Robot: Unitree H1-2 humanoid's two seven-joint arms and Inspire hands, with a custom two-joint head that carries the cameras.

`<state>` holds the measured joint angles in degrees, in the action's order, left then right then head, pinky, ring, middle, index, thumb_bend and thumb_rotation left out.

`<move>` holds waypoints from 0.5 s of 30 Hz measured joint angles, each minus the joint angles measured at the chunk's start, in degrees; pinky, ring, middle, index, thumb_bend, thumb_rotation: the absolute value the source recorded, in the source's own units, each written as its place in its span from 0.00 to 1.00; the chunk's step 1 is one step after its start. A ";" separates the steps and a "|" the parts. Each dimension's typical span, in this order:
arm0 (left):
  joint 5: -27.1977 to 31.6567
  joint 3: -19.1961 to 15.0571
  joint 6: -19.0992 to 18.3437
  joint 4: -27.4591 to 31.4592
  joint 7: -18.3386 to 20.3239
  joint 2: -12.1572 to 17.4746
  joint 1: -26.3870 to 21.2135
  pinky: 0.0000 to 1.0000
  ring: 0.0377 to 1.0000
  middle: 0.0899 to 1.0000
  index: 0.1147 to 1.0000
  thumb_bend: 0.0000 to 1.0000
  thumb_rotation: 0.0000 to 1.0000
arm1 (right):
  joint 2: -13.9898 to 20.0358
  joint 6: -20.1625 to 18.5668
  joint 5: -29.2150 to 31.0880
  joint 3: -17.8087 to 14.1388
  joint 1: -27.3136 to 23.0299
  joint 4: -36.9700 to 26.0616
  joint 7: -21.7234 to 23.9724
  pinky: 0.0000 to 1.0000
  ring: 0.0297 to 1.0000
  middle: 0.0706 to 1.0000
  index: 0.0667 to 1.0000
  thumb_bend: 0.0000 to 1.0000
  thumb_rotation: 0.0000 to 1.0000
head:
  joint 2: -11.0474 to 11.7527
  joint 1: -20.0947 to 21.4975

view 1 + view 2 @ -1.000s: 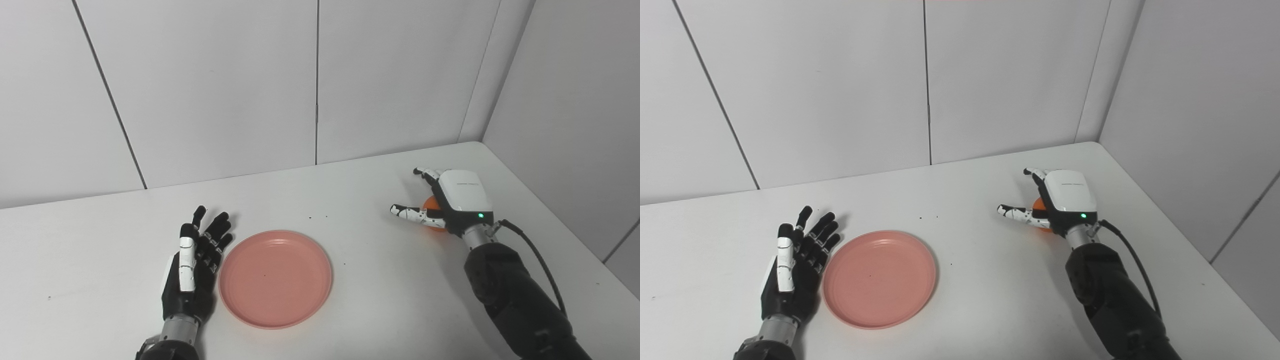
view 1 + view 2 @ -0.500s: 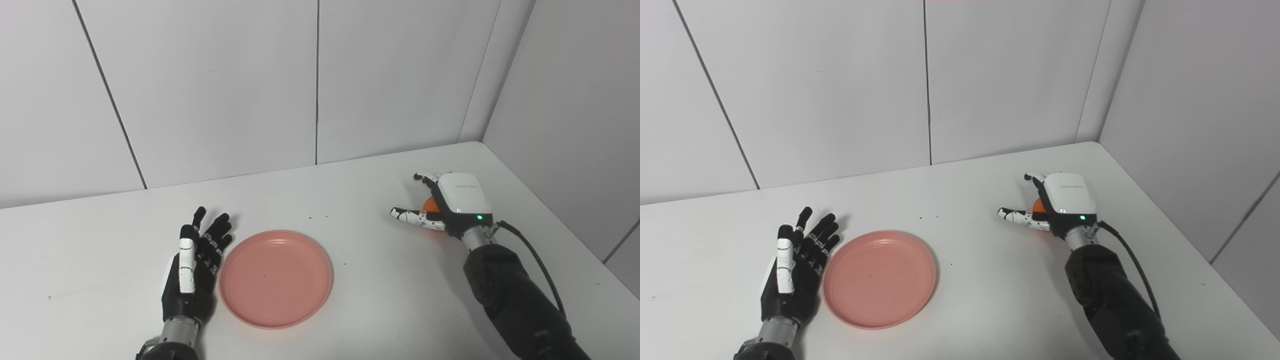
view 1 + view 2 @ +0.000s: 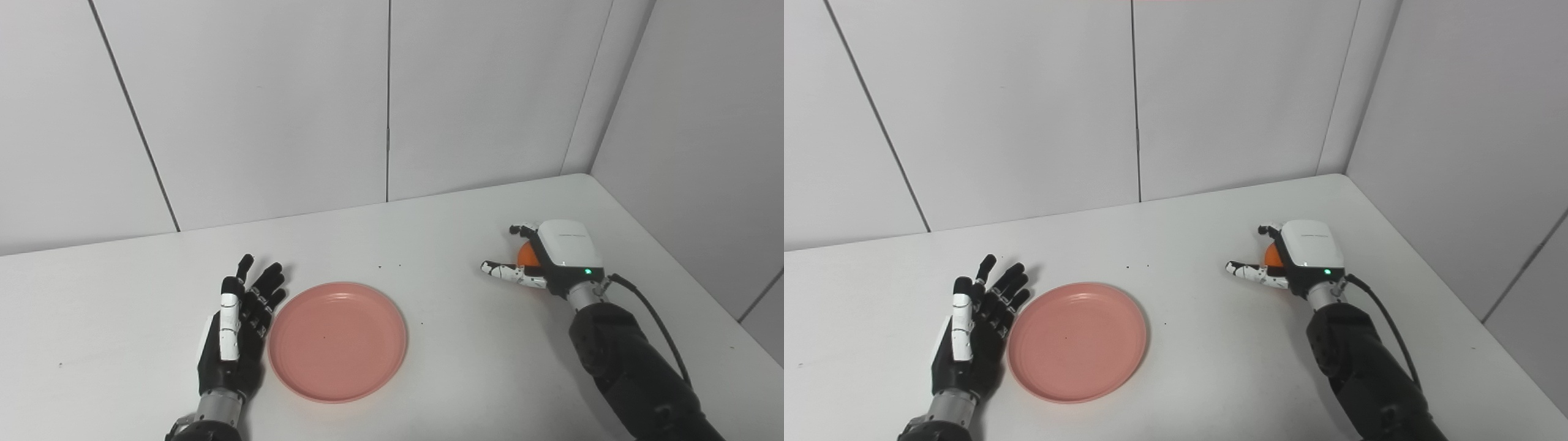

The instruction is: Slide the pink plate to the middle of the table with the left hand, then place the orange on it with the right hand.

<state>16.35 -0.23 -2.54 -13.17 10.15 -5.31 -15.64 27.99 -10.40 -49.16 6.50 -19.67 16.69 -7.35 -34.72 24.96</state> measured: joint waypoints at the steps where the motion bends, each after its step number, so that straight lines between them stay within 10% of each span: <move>1: 0.00 0.00 -0.02 0.00 0.00 0.00 0.00 0.91 0.89 0.83 0.96 0.70 0.88 | -0.07 0.00 0.60 -0.12 -0.22 0.46 -0.11 0.34 0.39 0.44 0.49 0.83 1.00 | 0.00 0.00; 6: -0.01 0.09 -0.19 0.09 0.00 0.00 0.00 0.91 0.89 0.83 0.96 0.70 0.89 | -0.08 0.08 1.35 0.32 -0.71 2.03 -2.26 0.19 0.22 0.24 0.28 0.77 0.99 | -0.18 -0.18; 15: -0.16 0.14 -0.44 0.29 -0.01 0.15 0.09 0.88 0.88 0.82 0.96 0.70 0.90 | 0.08 0.23 2.80 1.66 -0.84 2.99 -4.58 0.19 0.19 0.21 0.23 0.78 1.00 | -0.35 -0.44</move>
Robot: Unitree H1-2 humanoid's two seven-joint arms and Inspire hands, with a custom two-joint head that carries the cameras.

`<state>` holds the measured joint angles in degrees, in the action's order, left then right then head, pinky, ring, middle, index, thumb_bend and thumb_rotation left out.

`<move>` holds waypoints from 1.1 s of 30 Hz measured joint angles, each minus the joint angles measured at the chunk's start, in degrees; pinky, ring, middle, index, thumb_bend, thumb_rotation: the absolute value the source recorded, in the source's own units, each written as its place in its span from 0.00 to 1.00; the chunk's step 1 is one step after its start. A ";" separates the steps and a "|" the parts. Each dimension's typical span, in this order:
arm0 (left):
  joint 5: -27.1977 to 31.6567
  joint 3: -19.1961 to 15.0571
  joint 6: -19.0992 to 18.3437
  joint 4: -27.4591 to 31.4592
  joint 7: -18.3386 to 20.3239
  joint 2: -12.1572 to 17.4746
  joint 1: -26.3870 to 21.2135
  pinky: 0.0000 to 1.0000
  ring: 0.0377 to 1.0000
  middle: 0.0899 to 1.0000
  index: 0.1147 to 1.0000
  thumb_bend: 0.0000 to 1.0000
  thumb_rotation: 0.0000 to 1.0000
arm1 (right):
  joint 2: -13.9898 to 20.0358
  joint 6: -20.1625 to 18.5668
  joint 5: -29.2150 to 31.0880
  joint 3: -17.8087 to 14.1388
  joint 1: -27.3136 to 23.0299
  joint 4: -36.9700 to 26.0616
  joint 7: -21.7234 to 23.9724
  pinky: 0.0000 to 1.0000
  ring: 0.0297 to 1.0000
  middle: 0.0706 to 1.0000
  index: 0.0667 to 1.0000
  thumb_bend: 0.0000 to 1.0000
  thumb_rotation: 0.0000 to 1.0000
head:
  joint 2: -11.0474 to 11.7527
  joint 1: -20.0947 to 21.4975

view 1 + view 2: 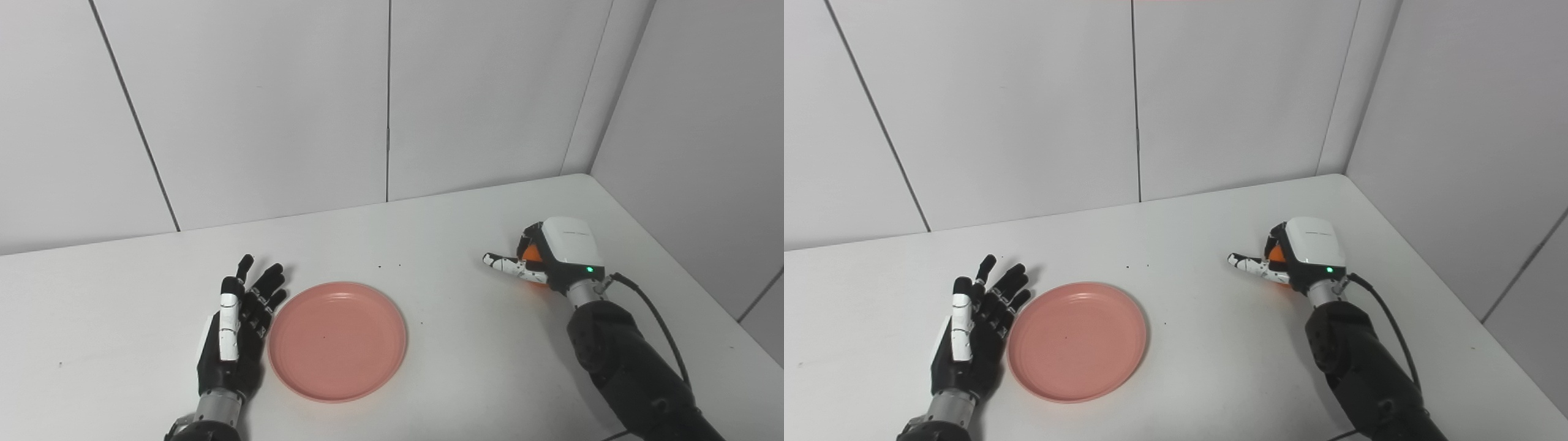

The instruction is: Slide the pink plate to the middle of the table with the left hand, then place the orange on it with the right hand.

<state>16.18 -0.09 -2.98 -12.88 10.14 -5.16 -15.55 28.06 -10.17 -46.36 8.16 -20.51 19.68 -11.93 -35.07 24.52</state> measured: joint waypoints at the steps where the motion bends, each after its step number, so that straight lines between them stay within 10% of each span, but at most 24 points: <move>1: -0.02 0.01 -0.01 0.01 0.00 0.04 0.00 0.88 0.88 0.82 0.95 0.70 0.90 | 0.01 0.00 0.00 0.12 0.00 0.02 -0.13 0.19 0.19 0.21 0.24 0.78 1.00 | 0.00 0.00; 6: -0.02 -0.05 -0.36 0.21 0.00 0.07 0.02 0.89 0.88 0.83 0.96 0.69 0.90 | 0.25 0.10 0.61 0.55 0.00 0.06 -0.36 0.28 0.29 0.30 0.34 0.77 1.00 | 0.00 0.00; 33: -0.27 0.23 -0.56 0.72 -0.15 -0.19 0.31 0.84 0.86 0.82 0.95 0.68 0.91 | 0.39 2.11 4.77 1.75 2.69 -13.49 2.85 0.11 0.12 0.14 0.17 0.74 0.96 | -0.26 -0.70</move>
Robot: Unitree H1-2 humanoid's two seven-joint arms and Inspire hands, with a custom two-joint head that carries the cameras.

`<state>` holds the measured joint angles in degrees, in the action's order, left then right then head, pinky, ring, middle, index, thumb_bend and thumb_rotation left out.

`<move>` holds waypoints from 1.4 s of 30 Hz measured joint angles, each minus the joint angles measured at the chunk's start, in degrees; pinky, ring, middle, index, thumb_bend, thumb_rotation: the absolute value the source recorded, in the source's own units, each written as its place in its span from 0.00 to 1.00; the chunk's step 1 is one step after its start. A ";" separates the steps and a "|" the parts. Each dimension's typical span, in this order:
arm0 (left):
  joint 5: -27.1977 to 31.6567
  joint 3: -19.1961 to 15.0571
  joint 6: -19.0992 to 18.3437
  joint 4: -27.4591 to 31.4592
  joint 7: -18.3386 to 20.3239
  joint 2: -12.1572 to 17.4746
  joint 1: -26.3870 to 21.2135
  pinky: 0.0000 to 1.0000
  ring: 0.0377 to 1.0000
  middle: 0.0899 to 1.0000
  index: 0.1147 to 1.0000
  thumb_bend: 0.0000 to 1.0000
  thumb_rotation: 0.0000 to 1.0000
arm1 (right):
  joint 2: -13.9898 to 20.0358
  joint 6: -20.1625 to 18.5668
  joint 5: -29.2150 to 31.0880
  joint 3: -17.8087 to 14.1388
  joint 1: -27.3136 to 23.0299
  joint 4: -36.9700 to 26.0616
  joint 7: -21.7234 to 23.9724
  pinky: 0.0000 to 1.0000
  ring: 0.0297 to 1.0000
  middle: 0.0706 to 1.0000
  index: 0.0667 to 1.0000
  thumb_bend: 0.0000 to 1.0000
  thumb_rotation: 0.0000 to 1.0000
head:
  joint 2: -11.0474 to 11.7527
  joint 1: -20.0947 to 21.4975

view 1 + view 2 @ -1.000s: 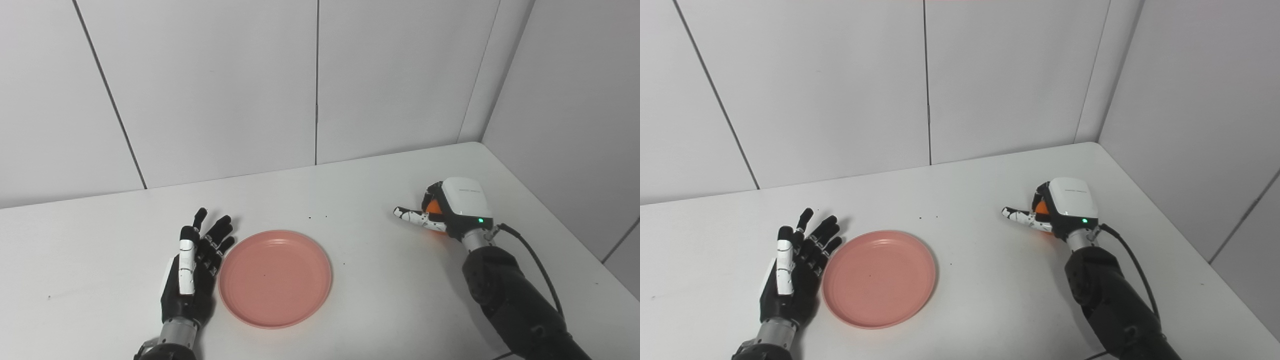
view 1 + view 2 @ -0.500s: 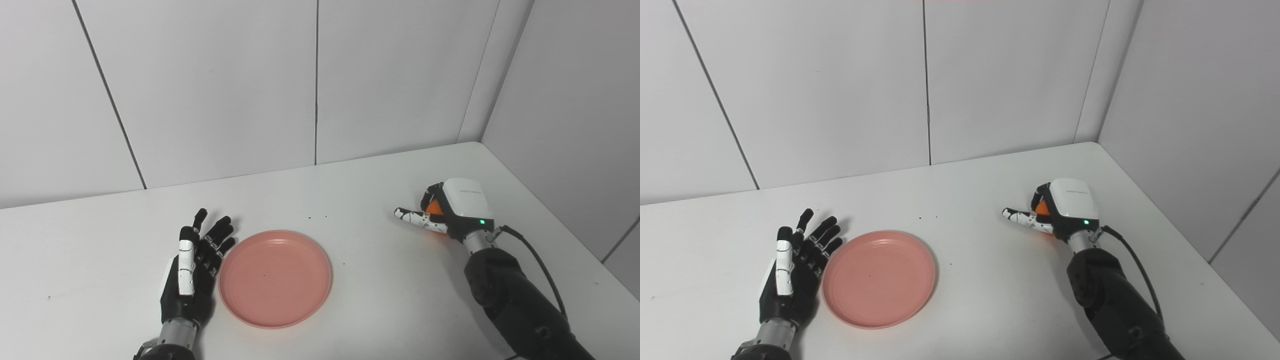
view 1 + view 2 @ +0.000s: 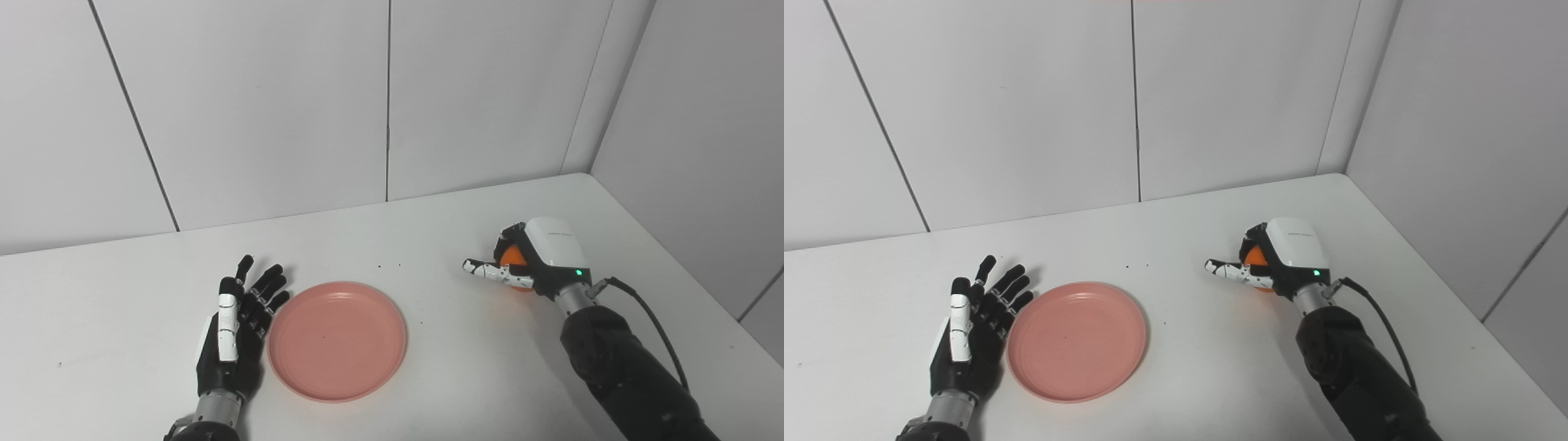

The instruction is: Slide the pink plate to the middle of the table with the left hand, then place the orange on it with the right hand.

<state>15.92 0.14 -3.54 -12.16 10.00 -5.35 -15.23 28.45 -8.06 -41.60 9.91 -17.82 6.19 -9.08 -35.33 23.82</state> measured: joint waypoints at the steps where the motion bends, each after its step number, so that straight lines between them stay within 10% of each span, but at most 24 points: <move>1: -0.15 0.05 0.00 0.01 -0.07 -0.02 0.01 0.85 0.86 0.82 0.95 0.68 0.91 | -0.03 0.00 0.00 -0.01 -0.20 -1.10 0.44 0.11 0.12 0.14 0.17 0.75 0.96 | -0.09 -0.26; 17: -2.22 0.40 0.00 0.75 -2.27 -2.40 0.63 0.82 0.84 0.81 0.93 0.68 0.88 | -4.67 0.19 -2.09 1.26 -3.99 -14.81 8.08 0.11 0.13 0.15 0.18 0.83 1.00 | 0.18 -4.65; 42: -5.80 3.13 1.97 -0.23 -5.15 -5.52 1.29 0.77 0.82 0.79 0.93 0.73 0.88 | -12.40 4.96 -1.85 5.77 -3.33 -15.73 10.06 0.14 0.15 0.18 0.22 0.81 1.00 | -0.35 -18.89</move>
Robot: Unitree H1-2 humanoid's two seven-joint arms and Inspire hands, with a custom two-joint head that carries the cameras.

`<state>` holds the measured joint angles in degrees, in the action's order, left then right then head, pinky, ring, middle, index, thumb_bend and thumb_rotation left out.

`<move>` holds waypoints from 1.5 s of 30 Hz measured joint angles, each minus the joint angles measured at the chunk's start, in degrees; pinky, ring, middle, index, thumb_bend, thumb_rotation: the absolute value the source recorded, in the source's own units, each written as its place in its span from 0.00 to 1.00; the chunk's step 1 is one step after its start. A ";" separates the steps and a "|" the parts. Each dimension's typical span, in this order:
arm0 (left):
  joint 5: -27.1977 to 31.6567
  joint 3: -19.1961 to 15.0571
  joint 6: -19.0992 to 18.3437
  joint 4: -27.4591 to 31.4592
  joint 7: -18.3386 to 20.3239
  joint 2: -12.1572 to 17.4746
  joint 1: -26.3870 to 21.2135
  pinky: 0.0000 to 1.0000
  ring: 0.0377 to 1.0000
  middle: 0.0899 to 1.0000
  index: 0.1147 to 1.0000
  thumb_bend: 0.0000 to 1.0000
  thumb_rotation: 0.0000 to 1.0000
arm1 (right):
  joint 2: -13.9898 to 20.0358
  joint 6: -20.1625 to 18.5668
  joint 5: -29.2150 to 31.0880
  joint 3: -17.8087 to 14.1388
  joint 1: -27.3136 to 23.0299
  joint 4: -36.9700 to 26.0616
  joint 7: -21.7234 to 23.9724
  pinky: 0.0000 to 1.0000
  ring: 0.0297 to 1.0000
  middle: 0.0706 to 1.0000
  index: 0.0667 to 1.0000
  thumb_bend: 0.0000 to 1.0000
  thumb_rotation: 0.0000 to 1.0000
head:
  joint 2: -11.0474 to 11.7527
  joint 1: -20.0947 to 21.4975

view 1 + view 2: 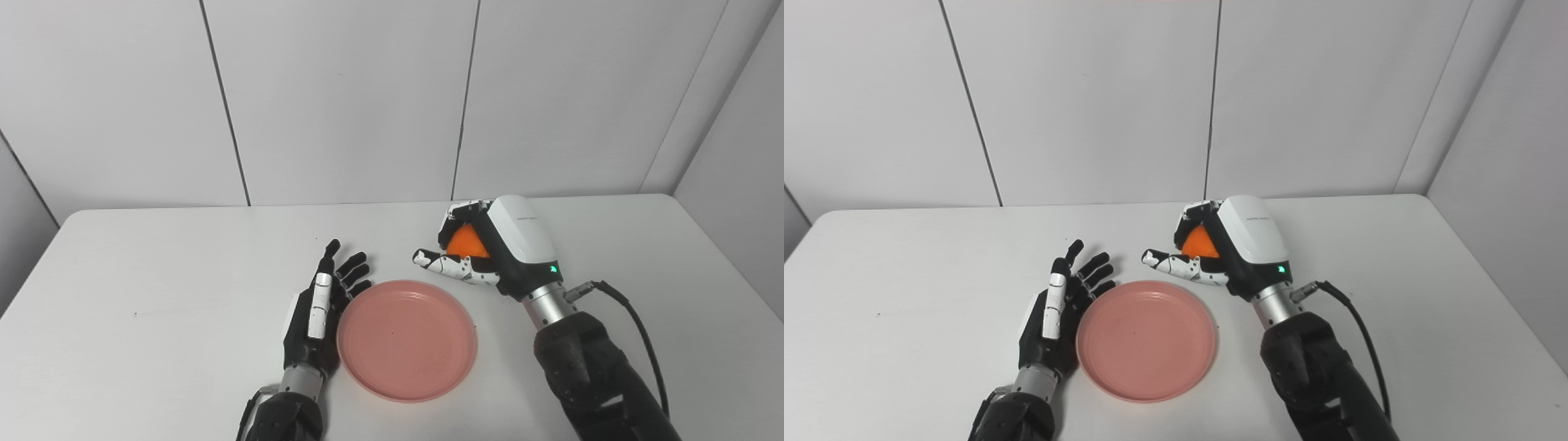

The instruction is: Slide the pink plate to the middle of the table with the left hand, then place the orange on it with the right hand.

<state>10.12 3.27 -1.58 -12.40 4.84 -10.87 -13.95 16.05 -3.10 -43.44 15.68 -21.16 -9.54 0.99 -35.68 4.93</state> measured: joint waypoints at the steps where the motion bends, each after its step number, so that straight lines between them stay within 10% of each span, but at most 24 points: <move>1: -0.06 0.20 0.18 -0.16 -0.20 -0.02 0.00 0.78 0.82 0.79 0.93 0.74 0.87 | -0.08 0.21 -0.18 0.75 0.17 0.00 0.40 0.13 0.16 0.19 0.23 0.81 1.00 | 0.00 -0.01; 25: -1.23 1.35 0.72 -0.72 -0.72 -0.02 -0.19 0.78 0.84 0.81 0.93 0.72 0.92 | -3.09 3.67 -2.62 7.21 0.38 3.09 2.74 0.12 0.15 0.17 0.19 0.81 0.96 | -0.44 0.61; 45: -1.64 1.46 1.68 -0.89 -0.72 0.00 -0.12 0.71 0.77 0.76 0.92 0.74 0.90 | -1.98 7.98 -6.45 9.79 1.40 12.73 0.36 0.25 0.30 0.35 0.47 0.82 1.00 | -0.88 1.40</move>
<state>8.48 4.73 0.10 -13.29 4.12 -10.87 -14.07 14.07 4.88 -49.89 25.47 -19.76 3.19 1.35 -36.56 6.33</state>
